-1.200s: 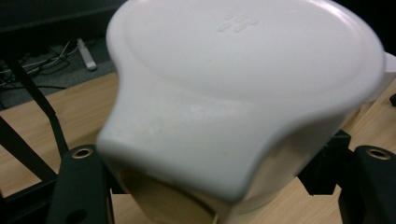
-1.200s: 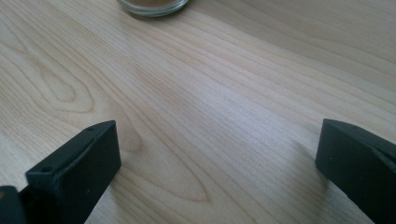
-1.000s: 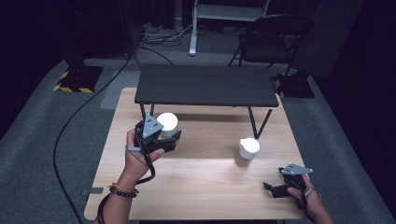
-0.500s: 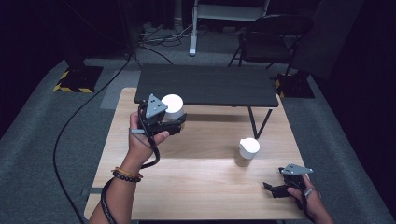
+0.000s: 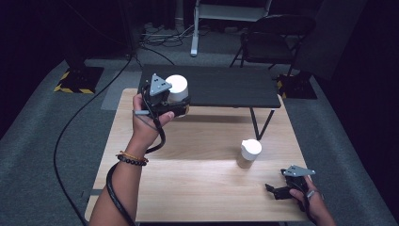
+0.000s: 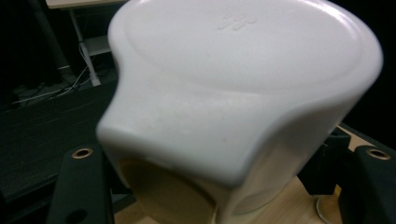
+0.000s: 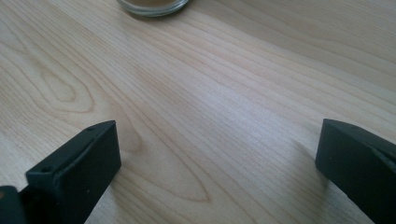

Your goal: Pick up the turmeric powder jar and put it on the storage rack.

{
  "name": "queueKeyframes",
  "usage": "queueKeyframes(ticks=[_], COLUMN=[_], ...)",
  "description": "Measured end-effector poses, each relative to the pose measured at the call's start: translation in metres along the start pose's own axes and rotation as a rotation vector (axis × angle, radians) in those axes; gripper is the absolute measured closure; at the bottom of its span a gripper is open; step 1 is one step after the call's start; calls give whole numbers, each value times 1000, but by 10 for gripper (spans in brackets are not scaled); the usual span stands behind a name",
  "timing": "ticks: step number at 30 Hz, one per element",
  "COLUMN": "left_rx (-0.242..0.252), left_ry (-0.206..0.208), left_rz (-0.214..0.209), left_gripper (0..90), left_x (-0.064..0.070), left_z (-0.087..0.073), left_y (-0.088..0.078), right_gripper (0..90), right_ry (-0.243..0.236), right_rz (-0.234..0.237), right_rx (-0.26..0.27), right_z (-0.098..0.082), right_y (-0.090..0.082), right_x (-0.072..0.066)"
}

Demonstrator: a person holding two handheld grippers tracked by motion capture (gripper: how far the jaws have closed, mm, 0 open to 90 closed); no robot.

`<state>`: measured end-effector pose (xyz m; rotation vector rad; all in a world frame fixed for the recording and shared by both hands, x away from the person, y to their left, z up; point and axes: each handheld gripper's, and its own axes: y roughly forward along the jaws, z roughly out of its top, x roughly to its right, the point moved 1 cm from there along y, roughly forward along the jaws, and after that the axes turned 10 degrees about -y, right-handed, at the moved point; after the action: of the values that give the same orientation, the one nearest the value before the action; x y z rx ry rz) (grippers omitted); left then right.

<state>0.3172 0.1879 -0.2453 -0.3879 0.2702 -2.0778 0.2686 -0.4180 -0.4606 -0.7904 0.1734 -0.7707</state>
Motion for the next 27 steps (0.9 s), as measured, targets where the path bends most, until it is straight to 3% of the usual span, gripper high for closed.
queueKeyframes(ticks=[27], left_rx=[-19], left_ry=[-24], left_rz=[70], left_gripper=[308], left_x=[-5], left_z=[35], left_y=[61], right_gripper=[0], right_ry=[-1], right_rz=[0], right_rx=[1], right_z=[0], right_y=[0], right_x=[0])
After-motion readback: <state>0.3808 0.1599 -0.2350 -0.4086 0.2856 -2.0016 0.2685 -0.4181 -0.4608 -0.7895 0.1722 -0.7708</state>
